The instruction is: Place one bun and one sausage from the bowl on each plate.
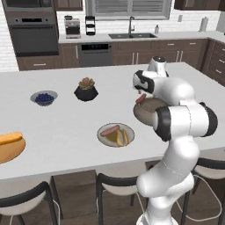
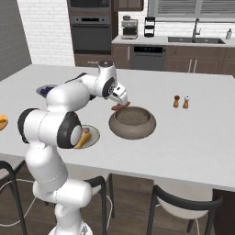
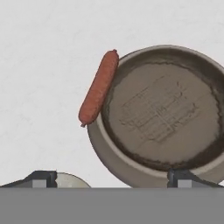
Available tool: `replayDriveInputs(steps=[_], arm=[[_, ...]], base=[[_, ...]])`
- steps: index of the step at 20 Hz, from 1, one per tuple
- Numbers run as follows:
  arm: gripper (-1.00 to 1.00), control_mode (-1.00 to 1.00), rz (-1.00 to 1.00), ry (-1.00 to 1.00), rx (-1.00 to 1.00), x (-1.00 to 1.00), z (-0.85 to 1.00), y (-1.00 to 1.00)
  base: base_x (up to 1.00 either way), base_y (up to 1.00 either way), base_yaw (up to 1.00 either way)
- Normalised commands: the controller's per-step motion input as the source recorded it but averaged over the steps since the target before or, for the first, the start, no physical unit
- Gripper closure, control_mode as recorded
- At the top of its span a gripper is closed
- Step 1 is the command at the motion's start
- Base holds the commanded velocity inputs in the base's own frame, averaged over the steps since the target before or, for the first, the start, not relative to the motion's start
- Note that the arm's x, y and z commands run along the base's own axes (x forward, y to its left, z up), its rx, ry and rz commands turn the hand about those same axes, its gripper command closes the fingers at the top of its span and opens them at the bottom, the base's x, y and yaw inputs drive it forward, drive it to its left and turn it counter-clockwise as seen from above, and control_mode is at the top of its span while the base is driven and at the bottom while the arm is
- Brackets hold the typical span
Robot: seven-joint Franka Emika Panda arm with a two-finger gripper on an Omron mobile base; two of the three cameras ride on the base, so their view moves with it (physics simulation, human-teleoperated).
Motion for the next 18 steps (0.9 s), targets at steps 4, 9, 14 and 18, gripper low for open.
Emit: replayDriveInputs(steps=[4,9,14,18], arm=[[-1.00,-1.00,0.00,0.01,0.05,0.41,-0.39,-0.24],[-1.00,-1.00,-0.01,0.00,0.01,0.35,-0.48,-0.05],[-1.00,-1.00,-0.03,0.00,0.00,0.27,-0.15,0.00],[-1.00,-1.00,-0.05,0.01,0.00,0.32,0.00,0.06]], base=[[0.00,0.00,0.00],[0.00,0.00,0.00],[0.00,0.00,0.00],[0.00,0.00,0.00]])
